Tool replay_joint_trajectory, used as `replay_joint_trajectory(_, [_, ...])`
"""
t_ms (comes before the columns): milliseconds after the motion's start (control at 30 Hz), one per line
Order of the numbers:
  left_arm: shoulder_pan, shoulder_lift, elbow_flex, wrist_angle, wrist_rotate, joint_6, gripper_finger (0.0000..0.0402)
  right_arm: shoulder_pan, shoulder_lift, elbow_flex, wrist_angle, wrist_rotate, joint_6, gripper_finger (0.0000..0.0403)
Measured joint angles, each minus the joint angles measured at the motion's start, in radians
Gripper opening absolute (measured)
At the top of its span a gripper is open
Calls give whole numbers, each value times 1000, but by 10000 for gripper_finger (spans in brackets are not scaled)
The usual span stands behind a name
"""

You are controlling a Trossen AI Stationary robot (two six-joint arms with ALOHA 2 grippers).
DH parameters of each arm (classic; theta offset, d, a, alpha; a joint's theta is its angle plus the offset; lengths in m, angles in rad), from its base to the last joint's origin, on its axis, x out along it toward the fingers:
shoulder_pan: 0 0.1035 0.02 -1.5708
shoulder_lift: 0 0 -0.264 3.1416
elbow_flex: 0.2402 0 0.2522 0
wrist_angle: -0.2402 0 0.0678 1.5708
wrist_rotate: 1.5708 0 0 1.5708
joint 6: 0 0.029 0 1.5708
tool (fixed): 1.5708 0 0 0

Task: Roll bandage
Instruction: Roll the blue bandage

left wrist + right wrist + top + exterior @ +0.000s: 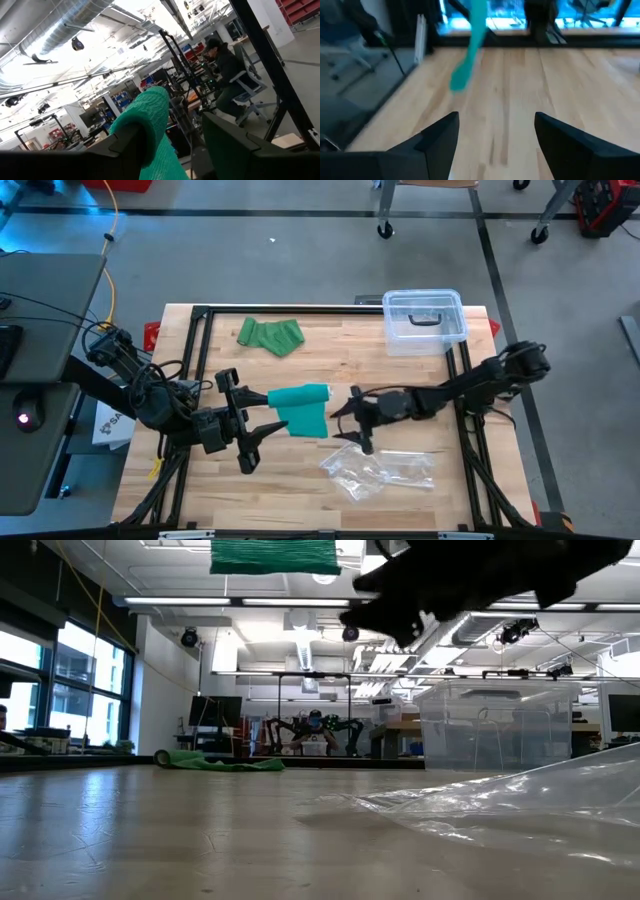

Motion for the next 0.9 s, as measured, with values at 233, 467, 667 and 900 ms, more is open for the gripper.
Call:
replay_joint_trajectory(233, [0,0,0,0,-10,-10,186,19,84,80,29,-64,-51,251])
replay_joint_trajectory(467, [0,0,0,1,-18,-23,186,72,31,156,-247,8,-225,251])
replay_joint_trajectory(667, [7,0,0,2,-19,-15,186,132,-43,268,-701,-14,-528,252])
replay_joint_trajectory(900, [28,0,0,0,-18,-14,186,214,-20,333,-840,307,-1245,252])
